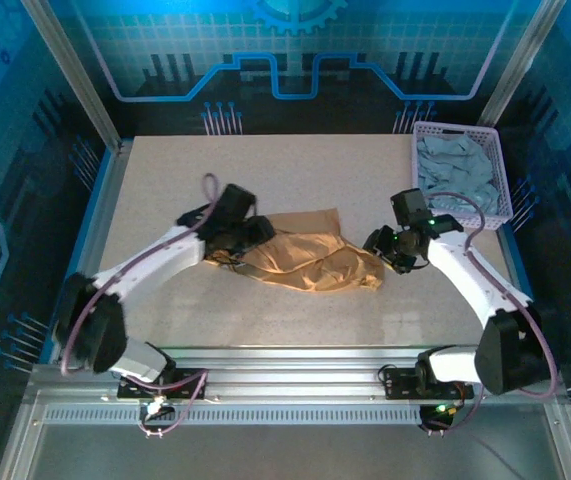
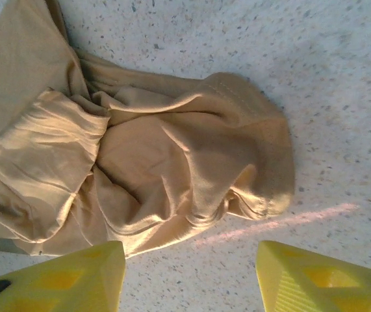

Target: Fold and stack the t-shirts

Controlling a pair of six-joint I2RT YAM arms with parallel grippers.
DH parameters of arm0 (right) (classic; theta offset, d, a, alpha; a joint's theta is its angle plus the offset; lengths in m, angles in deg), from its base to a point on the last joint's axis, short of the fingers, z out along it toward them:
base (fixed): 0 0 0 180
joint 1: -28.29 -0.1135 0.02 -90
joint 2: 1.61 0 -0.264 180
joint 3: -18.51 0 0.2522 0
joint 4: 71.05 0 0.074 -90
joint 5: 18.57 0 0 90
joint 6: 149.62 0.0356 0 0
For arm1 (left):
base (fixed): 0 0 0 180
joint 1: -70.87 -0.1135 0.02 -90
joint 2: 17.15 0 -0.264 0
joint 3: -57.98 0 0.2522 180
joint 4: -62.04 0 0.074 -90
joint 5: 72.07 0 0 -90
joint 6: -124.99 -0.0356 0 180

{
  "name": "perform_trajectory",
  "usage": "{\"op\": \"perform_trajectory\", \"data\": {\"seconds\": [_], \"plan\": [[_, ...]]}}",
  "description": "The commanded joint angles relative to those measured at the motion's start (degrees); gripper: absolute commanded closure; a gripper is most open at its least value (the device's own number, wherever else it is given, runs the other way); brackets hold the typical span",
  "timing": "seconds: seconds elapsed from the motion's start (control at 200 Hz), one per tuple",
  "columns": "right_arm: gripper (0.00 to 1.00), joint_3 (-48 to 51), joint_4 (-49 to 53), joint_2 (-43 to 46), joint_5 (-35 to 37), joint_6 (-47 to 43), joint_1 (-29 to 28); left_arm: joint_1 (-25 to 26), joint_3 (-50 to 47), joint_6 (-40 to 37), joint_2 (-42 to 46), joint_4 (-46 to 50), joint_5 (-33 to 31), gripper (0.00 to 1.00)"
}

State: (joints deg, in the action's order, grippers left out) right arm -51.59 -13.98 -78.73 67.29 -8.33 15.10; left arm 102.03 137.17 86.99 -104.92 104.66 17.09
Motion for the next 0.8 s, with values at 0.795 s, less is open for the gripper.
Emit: {"op": "perform_trajectory", "data": {"seconds": [0.795], "plan": [[0.45,1.7,-1.7,-15.0,-2.1,5.0,2.0,-1.5,12.9,3.7,-22.6,11.5,-9.3,0.43]]}}
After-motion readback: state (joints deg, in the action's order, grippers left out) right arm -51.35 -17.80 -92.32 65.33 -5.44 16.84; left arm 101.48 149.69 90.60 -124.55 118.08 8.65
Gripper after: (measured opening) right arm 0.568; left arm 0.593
